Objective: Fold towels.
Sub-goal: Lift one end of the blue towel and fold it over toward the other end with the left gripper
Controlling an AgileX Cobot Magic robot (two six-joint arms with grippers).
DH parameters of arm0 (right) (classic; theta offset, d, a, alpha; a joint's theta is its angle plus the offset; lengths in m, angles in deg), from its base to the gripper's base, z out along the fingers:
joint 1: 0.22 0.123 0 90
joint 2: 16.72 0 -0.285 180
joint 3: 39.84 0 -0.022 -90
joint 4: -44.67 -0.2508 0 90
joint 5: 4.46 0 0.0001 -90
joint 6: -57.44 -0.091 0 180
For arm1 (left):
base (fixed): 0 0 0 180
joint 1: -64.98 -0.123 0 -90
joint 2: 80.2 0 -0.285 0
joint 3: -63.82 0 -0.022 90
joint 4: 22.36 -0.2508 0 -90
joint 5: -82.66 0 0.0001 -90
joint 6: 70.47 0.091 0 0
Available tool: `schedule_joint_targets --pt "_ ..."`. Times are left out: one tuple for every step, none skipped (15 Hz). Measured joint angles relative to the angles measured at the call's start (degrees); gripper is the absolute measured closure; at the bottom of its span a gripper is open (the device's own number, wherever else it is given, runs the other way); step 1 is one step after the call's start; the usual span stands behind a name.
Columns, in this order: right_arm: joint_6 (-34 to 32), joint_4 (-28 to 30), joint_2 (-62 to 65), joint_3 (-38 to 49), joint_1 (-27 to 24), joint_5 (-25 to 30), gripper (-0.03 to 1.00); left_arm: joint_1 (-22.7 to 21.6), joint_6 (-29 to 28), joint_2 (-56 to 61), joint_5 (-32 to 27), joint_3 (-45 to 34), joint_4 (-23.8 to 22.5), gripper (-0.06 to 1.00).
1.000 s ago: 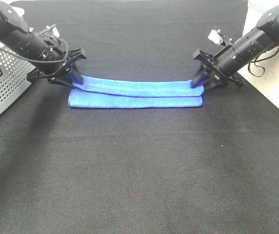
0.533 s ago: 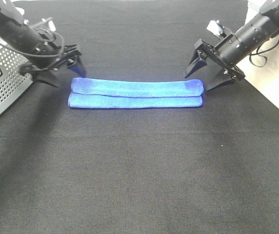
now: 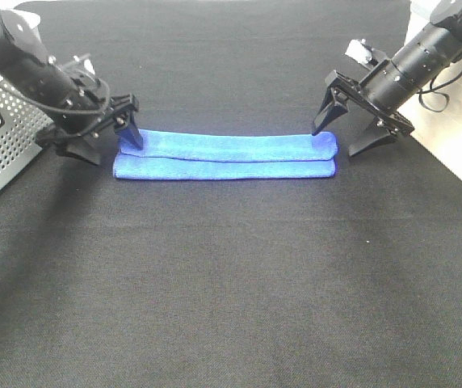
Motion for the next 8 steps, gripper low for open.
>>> schedule_joint_targets --pt "0.00 0.00 0.00 0.00 0.00 0.00 0.19 0.00 0.00 0.00 0.00 0.00 0.00 0.19" --pt "0.00 0.00 0.00 0.00 0.00 -0.23 0.19 0.00 1.15 -0.46 0.06 0.00 1.49 0.19" --pt "0.00 0.00 0.00 0.00 0.00 -0.52 0.19 0.17 2.81 -0.52 0.29 0.00 3.38 0.20" --pt "0.00 0.00 0.00 0.00 0.00 -1.03 0.19 0.69 4.30 -0.63 0.97 0.00 4.64 0.22" --pt "0.00 0.00 0.00 0.00 0.00 -1.38 0.19 1.15 4.64 -0.63 2.18 0.00 4.93 0.25" --pt "0.00 0.00 0.00 0.00 0.00 -1.43 0.19 1.43 4.30 -0.63 3.09 0.00 5.27 0.28" --pt "0.00 0.00 0.00 0.00 0.00 -1.49 0.19 1.43 3.90 -0.69 3.15 0.00 5.27 0.37" --pt "0.00 0.00 0.00 0.00 0.00 -1.49 0.19 1.43 3.38 -0.74 3.21 0.00 5.10 0.49"
